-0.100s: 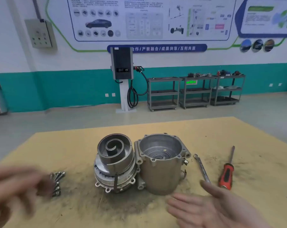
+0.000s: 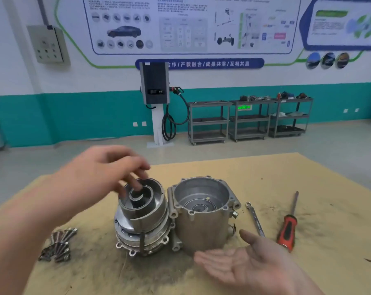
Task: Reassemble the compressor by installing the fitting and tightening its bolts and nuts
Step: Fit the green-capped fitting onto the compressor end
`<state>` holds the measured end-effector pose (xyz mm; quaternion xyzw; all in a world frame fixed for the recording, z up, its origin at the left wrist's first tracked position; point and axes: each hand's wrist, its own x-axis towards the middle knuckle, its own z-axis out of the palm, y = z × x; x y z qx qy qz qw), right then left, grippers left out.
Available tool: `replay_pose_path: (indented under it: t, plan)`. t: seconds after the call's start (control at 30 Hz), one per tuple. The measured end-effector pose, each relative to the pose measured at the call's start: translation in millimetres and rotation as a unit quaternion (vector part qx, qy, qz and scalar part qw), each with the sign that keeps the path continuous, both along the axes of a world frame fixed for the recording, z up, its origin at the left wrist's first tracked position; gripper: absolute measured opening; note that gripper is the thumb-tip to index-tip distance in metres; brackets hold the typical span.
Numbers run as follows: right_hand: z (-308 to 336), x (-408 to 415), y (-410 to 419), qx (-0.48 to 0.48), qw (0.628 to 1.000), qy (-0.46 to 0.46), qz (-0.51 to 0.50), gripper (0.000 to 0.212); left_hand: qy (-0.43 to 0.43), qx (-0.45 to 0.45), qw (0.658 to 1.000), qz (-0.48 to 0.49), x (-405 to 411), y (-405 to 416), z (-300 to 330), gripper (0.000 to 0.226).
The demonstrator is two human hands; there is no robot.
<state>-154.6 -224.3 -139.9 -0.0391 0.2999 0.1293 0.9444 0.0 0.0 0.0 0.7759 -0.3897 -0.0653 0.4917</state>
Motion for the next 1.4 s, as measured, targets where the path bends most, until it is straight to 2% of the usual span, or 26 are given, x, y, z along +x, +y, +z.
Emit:
replay_pose_path:
  t: [0.07,0.13,0.17,0.23,0.3,0.37,0.5,0.6,0.73,0.87,1.0,1.07,1.13,1.17,1.3,1.4]
  plan:
    - [-4,11,-2,0.052,0.998,-0.032,-0.024,0.088,-0.077,0.105,0.991,-0.037,-4,-67,4,0.020]
    - [-4,22,-5,0.092,0.993,-0.052,-0.051,0.086,-0.143,0.282,0.945,-0.082,-8,-135,-13,0.029]
    - [-4,29,-9,0.126,0.989,-0.050,-0.061,0.087,-0.148,0.366,0.915,-0.086,-3,-158,-23,0.044]
    - [0,38,-12,0.154,0.987,-0.034,-0.043,0.096,-0.142,0.471,0.866,-0.091,12,-180,-44,0.074]
    - [4,43,-13,0.202,0.978,-0.037,-0.044,0.100,-0.099,0.486,0.864,-0.085,20,-188,-50,0.091]
    - [10,44,-14,0.239,0.969,-0.017,-0.067,0.091,-0.067,0.468,0.877,-0.084,18,-190,-49,0.096]
    - [14,39,-9,0.215,0.974,-0.017,-0.067,0.074,-0.104,0.428,0.891,-0.107,-3,-186,-41,0.094]
    - [1,32,-3,0.062,0.991,-0.076,-0.091,0.065,-0.111,0.382,0.907,-0.141,-14,-171,-33,0.085]
    - [7,18,5,-0.090,0.971,-0.126,-0.180,0.061,-0.141,0.284,0.933,-0.169,-34,-134,-23,0.062]
    - [25,16,14,-0.220,0.919,-0.193,-0.265,0.054,-0.127,0.135,0.965,-0.186,-36,-92,-8,0.052]
    - [56,34,29,-0.351,0.831,-0.282,-0.325,0.050,-0.090,0.051,0.981,-0.166,-14,-45,12,0.047]
    - [70,49,42,-0.398,0.788,-0.327,-0.339,0.049,-0.073,0.005,0.991,-0.115,-5,-27,4,0.073]
    - [77,65,54,-0.449,0.747,-0.350,-0.343,0.058,-0.066,-0.025,0.997,-0.044,-1,-14,-11,0.099]
    - [78,72,60,-0.470,0.729,-0.356,-0.348,0.063,-0.065,-0.032,0.997,-0.026,0,-8,-20,0.105]
    - [64,93,69,-0.569,0.659,-0.361,-0.336,0.077,-0.049,-0.050,0.998,0.002,4,15,-54,0.078]
    - [50,100,68,-0.644,0.615,-0.356,-0.284,0.105,0.001,-0.068,0.997,0.044,6,26,-84,0.094]
